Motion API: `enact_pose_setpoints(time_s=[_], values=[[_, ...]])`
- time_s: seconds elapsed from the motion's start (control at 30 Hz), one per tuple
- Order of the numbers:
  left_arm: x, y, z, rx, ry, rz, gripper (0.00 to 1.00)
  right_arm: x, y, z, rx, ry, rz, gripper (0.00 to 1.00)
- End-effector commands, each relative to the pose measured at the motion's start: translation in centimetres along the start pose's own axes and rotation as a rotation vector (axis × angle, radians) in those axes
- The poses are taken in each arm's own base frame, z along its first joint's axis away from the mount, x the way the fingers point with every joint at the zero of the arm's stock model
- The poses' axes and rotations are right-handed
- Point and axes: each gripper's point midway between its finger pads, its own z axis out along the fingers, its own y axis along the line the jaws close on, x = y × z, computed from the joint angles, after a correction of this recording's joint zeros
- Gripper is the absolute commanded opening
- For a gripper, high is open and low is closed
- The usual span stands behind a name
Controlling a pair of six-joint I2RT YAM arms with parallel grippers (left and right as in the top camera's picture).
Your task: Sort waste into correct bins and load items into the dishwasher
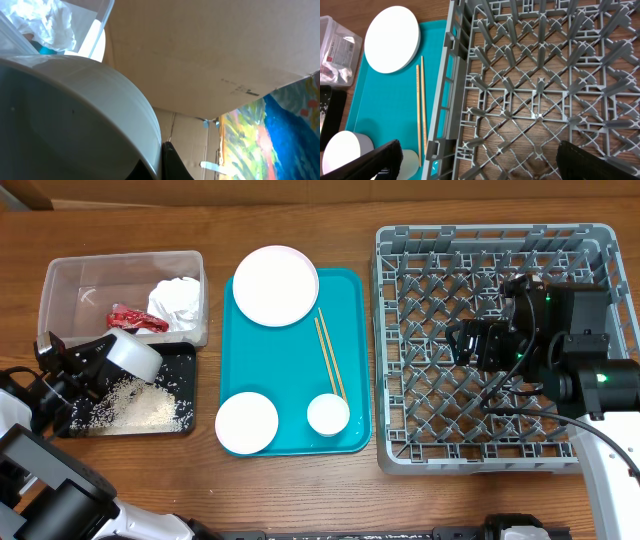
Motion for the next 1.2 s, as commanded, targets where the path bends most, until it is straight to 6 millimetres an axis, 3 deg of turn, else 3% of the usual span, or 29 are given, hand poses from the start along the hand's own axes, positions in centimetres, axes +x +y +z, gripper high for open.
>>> enact_pose_setpoints(time_s=[0.0,0.2,0.4,0.47,0.6,0.7,0.93,1.03,1.07,1.13,1.17], values=[[0.8,-0.7,1.1,0.009,0.038,0.045,0.04,-0.7,0.3,-0.5,-0.009,-0.022,-0.006,1.00],[3.7,-1.3,5.3,-0.234,0.113,0.247,0.04,-0.7,0.3,-0.5,-0.010,-0.022,-0.006,1.00],[5.7,0.7,11.5,-0.751,0.144,0.638,0.04,-0.7,0.3,-0.5,-0.009,-0.023,-0.006,1.00],[6.8,1.9,13.5,-0.870,0.165,0.749,0.04,-0.7,0.3,-0.5,-0.009,-0.023,-0.006,1.00],[9.6,6.2,16.9,-1.142,0.226,0.968,0.04,-0.7,0.3,-0.5,-0.009,-0.022,-0.006,1.00],[11.6,9.0,18.4,-1.241,0.296,1.050,0.04,-0.7,0.3,-0.5,-0.009,-0.023,-0.006,1.00],[14.5,14.6,19.9,-1.387,0.444,1.129,0.04,-0.7,0.3,-0.5,-0.009,-0.022,-0.006,1.00],[14.9,15.8,19.8,-1.416,0.480,1.126,0.05,-0.7,0.3,-0.5,-0.009,-0.022,-0.006,1.00],[14.9,16.0,19.8,-1.419,0.484,1.124,0.11,-0.7,0.3,-0.5,-0.009,-0.022,-0.006,1.00],[14.9,16.0,19.9,-1.416,0.483,1.126,0.40,-0.7,0.3,-0.5,-0.009,-0.022,-0.006,1.00],[14.9,15.9,20.0,-1.412,0.480,1.128,0.47,-0.7,0.3,-0.4,-0.009,-0.022,-0.005,1.00]])
